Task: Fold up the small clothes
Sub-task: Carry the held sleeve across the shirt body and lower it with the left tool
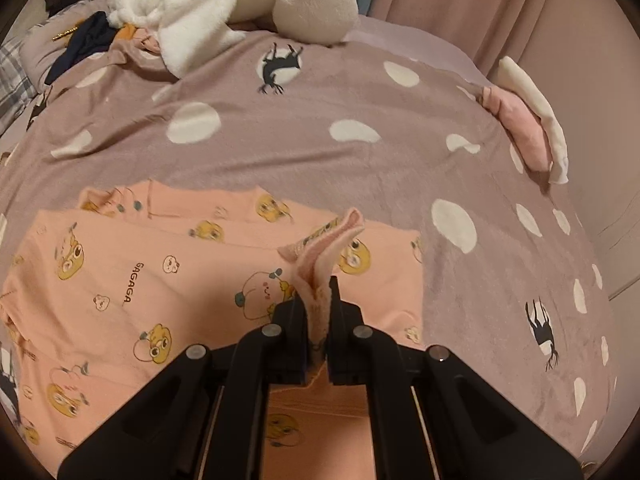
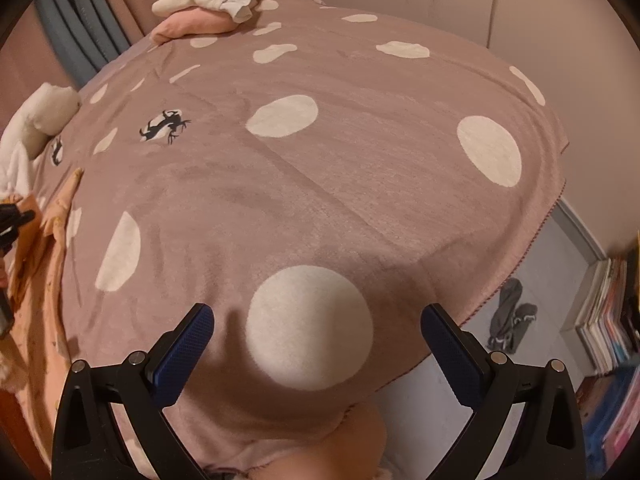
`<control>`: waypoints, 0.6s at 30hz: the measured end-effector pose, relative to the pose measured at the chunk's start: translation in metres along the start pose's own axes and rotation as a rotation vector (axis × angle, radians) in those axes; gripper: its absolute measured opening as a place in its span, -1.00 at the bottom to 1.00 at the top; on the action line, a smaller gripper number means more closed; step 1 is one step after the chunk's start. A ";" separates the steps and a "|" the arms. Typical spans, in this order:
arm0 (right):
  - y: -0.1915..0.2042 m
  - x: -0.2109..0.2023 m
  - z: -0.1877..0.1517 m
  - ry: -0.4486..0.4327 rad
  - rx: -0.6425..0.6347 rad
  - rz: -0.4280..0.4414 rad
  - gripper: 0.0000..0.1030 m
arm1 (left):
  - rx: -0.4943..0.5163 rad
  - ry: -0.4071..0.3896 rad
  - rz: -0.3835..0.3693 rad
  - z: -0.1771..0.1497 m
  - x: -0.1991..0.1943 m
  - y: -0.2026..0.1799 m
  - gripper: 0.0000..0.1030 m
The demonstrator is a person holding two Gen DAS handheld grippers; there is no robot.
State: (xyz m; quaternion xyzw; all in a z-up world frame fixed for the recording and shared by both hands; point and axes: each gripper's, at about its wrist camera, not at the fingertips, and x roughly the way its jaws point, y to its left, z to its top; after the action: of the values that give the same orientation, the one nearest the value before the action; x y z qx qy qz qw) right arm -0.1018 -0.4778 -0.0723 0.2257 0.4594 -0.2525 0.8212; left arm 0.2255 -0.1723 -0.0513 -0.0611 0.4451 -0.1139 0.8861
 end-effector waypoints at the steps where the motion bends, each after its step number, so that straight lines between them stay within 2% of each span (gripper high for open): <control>1: 0.000 0.000 -0.001 0.001 -0.001 0.001 0.99 | 0.020 0.002 0.007 -0.002 0.002 -0.005 -0.90; 3: -0.002 0.001 -0.001 0.002 0.004 -0.002 0.99 | 0.049 0.004 0.007 -0.006 0.004 -0.013 -0.90; 7: -0.006 0.004 -0.001 0.011 0.019 0.002 0.99 | 0.037 0.030 -0.017 -0.011 0.011 -0.019 -0.90; 14: -0.008 0.004 -0.002 0.015 0.018 0.003 0.99 | 0.069 0.055 -0.017 -0.021 0.021 -0.034 -0.88; 18: -0.007 0.004 -0.002 0.013 0.011 0.005 0.99 | 0.098 0.099 0.004 -0.029 0.032 -0.036 -0.84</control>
State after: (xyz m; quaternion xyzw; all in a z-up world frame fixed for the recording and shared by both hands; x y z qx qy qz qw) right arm -0.1061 -0.4825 -0.0776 0.2330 0.4628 -0.2515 0.8175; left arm 0.2157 -0.2154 -0.0861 -0.0108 0.4825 -0.1367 0.8651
